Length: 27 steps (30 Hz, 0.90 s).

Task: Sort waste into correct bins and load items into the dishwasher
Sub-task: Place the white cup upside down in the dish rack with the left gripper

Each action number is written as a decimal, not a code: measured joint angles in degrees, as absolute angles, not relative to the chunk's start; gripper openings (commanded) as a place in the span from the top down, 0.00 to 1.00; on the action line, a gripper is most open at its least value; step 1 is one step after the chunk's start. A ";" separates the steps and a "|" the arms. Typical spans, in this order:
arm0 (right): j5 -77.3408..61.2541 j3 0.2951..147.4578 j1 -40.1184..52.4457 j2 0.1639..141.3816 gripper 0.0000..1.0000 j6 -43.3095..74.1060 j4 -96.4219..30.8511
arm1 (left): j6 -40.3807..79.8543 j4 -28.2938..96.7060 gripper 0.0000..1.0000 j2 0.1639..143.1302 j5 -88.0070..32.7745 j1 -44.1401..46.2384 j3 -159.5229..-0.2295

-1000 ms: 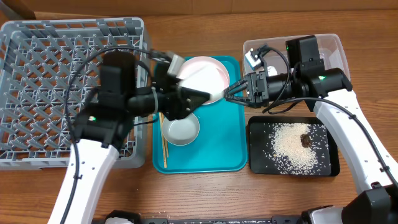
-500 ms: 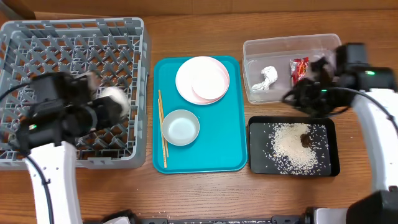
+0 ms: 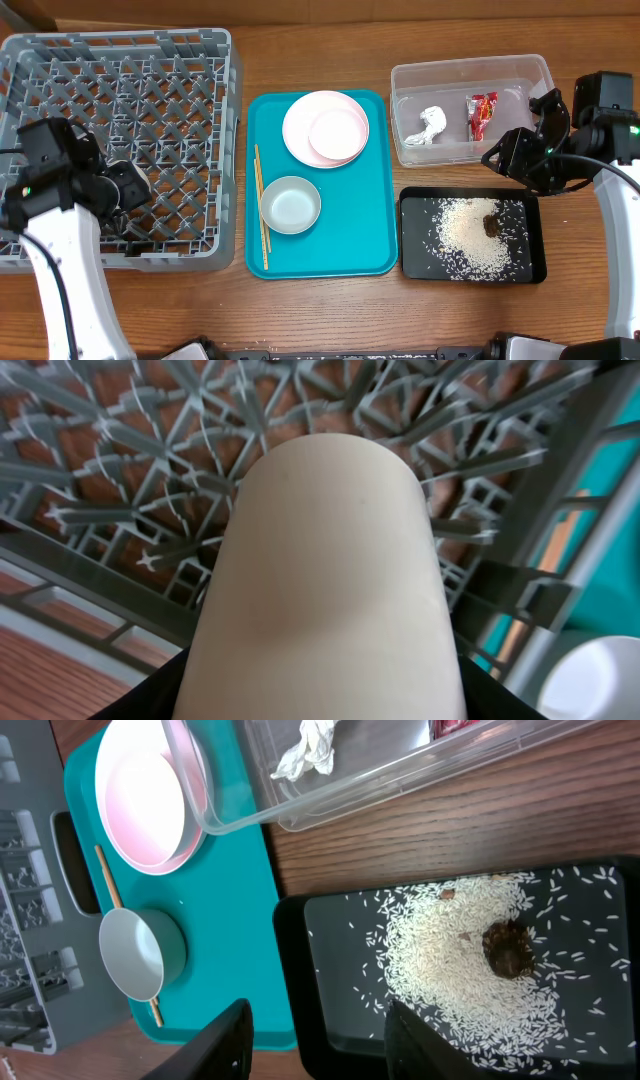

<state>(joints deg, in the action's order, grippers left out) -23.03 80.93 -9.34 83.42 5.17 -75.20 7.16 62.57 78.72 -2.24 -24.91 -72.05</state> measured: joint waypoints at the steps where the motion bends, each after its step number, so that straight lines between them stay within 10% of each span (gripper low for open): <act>1: -22.98 80.93 -9.34 83.42 0.56 5.15 -75.33 | 7.16 62.52 0.78 80.23 -2.07 -24.91 -72.05; 7: -22.90 80.93 -9.34 83.42 0.56 4.86 -75.70 | 7.16 61.30 0.69 87.66 -1.23 -24.91 -72.05; 10: -22.90 80.93 -9.34 83.42 0.56 4.86 -75.96 | 7.07 60.40 0.18 90.56 -0.40 -24.91 -72.05; 12: -22.90 80.93 -9.34 83.42 0.56 4.89 -75.96 | 7.33 59.94 0.01 92.16 -0.14 -24.91 -72.05; 21: -22.92 80.93 -9.34 83.42 0.53 4.84 -76.18 | 7.53 61.47 0.00 93.17 -1.17 -24.91 -73.80; 27: -22.63 80.93 -9.34 83.42 0.30 4.75 -76.55 | 7.53 62.96 0.00 86.26 -6.90 -23.94 -78.22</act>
